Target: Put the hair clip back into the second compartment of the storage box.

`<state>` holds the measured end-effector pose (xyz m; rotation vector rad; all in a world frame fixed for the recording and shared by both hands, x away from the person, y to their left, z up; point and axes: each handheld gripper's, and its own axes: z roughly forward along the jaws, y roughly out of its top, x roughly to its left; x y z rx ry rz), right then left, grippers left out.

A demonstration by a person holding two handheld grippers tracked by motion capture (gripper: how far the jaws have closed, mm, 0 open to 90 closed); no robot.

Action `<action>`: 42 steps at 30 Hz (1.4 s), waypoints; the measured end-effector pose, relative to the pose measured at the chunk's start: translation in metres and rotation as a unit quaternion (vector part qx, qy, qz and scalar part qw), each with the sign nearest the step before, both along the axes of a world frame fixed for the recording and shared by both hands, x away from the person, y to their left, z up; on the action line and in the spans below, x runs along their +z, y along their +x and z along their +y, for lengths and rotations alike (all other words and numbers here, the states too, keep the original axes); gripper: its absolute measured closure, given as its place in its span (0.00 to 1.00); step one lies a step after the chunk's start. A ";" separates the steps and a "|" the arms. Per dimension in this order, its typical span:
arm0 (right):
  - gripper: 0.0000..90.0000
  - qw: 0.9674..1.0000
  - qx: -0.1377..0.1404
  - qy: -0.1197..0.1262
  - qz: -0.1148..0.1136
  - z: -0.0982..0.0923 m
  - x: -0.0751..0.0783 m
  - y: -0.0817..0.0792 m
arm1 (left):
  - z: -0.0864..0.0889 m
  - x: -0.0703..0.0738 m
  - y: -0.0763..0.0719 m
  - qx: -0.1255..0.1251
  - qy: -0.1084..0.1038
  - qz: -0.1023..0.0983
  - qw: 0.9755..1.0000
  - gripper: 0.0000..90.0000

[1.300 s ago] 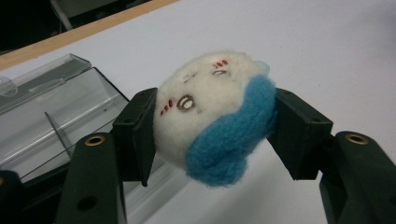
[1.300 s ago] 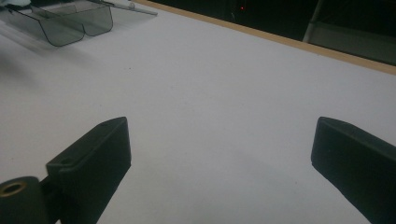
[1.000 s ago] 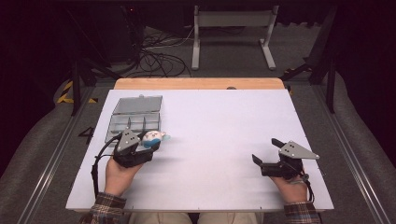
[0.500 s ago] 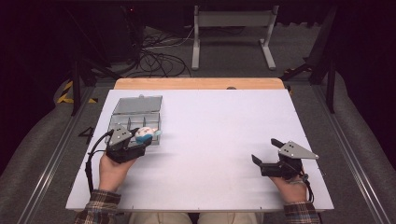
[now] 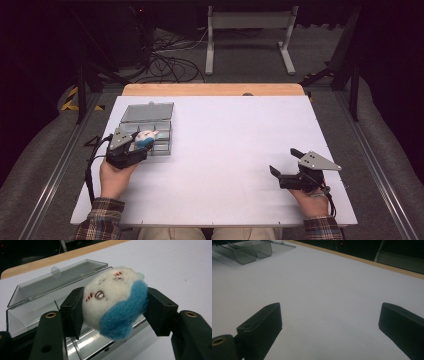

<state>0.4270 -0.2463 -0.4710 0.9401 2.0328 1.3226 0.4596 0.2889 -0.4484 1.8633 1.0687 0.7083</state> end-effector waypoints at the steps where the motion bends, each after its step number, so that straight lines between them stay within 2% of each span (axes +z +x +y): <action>1: 0.06 1.000 0.000 0.000 0.000 0.000 0.000 0.000 | 0.001 0.000 0.001 0.001 0.001 -0.002 1.000 0.43; 12: 0.06 1.000 0.000 -0.001 0.001 0.000 0.000 0.000 | 0.012 -0.003 0.011 0.022 0.001 -0.002 1.000 0.43; 29: 0.06 1.000 0.000 -0.004 0.002 0.001 -0.001 0.001 | 0.021 -0.008 0.030 0.038 -0.012 0.003 0.999 0.43; 38: 0.06 1.000 0.000 -0.004 0.001 0.001 -0.001 0.001 | 0.025 -0.009 0.040 0.048 -0.013 0.014 0.999 0.43; 42: 0.06 1.000 0.000 -0.005 0.002 0.002 -0.001 0.001 | 0.026 -0.010 0.044 0.044 -0.015 0.028 0.999 0.43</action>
